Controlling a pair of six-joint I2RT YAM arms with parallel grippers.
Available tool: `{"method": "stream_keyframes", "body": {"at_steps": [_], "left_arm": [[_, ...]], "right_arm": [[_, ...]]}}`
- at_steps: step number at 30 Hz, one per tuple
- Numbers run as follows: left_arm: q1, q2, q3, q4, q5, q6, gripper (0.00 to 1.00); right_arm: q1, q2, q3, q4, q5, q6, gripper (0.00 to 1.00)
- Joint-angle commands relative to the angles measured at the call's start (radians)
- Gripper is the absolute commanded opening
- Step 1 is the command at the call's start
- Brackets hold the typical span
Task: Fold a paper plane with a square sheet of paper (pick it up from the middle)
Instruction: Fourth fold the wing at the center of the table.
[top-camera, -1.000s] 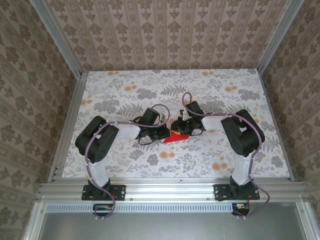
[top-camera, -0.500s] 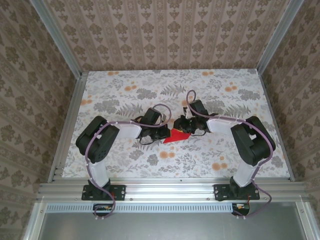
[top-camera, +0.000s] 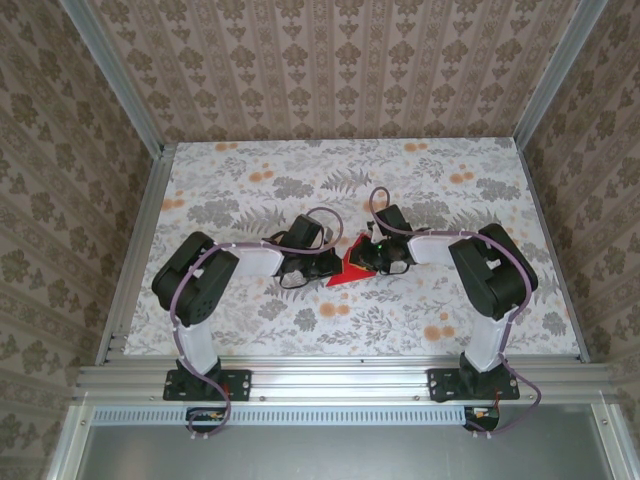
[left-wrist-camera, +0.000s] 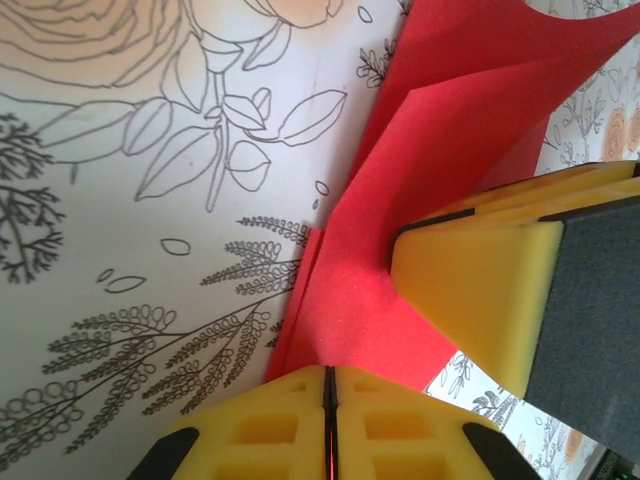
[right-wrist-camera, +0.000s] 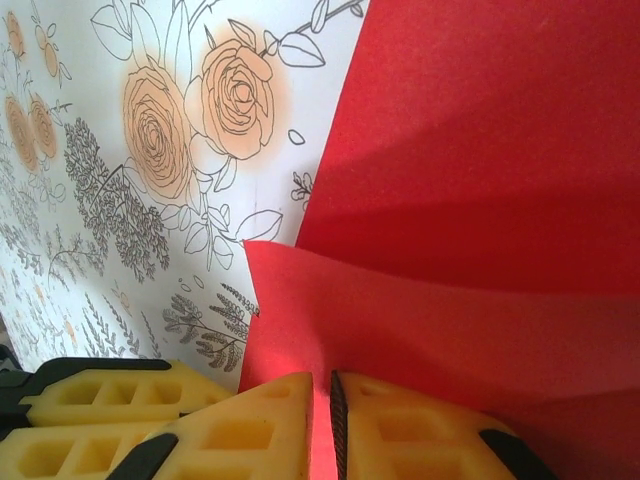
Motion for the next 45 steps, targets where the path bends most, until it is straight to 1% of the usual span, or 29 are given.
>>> {"method": "stream_keyframes", "body": {"at_steps": [1, 4, 10, 14, 22, 27, 30, 32, 37, 41, 45], "left_arm": [[-0.007, -0.028, 0.019, 0.056, 0.087, -0.005, 0.12], [-0.014, -0.023, 0.026, 0.069, 0.098, -0.007, 0.12], [-0.016, 0.016, 0.034, -0.002, 0.056, 0.011, 0.09], [-0.013, 0.031, 0.029, -0.063, 0.004, 0.030, 0.06], [-0.010, 0.042, -0.002, -0.094, -0.016, 0.037, 0.05], [0.000, 0.046, -0.064, -0.036, 0.006, -0.015, 0.04], [0.004, 0.055, -0.068, -0.025, 0.017, -0.021, 0.03], [0.006, 0.058, -0.066, -0.023, 0.028, -0.020, 0.02], [0.020, 0.068, -0.078, 0.001, 0.053, -0.030, 0.00], [0.029, 0.059, -0.088, 0.005, 0.055, -0.026, 0.00], [0.038, 0.062, -0.112, 0.007, 0.065, -0.023, 0.00]], "right_arm": [[0.001, 0.038, -0.004, -0.030, 0.031, 0.000, 0.16], [0.001, 0.039, -0.009, -0.030, 0.029, 0.004, 0.16], [0.001, 0.044, -0.001, -0.032, 0.025, 0.013, 0.14], [0.001, 0.044, 0.005, -0.036, 0.025, 0.011, 0.14], [-0.004, 0.036, 0.007, -0.042, 0.025, 0.008, 0.14], [-0.008, 0.020, 0.008, -0.012, -0.008, -0.007, 0.14], [-0.007, -0.004, 0.006, 0.037, -0.068, -0.005, 0.14], [-0.001, -0.013, 0.011, 0.040, -0.084, -0.008, 0.14], [0.006, 0.022, 0.029, -0.018, -0.045, -0.025, 0.11], [-0.008, 0.065, 0.032, -0.026, -0.032, -0.021, 0.10], [-0.030, 0.068, 0.049, -0.067, -0.011, -0.048, 0.10]]}}
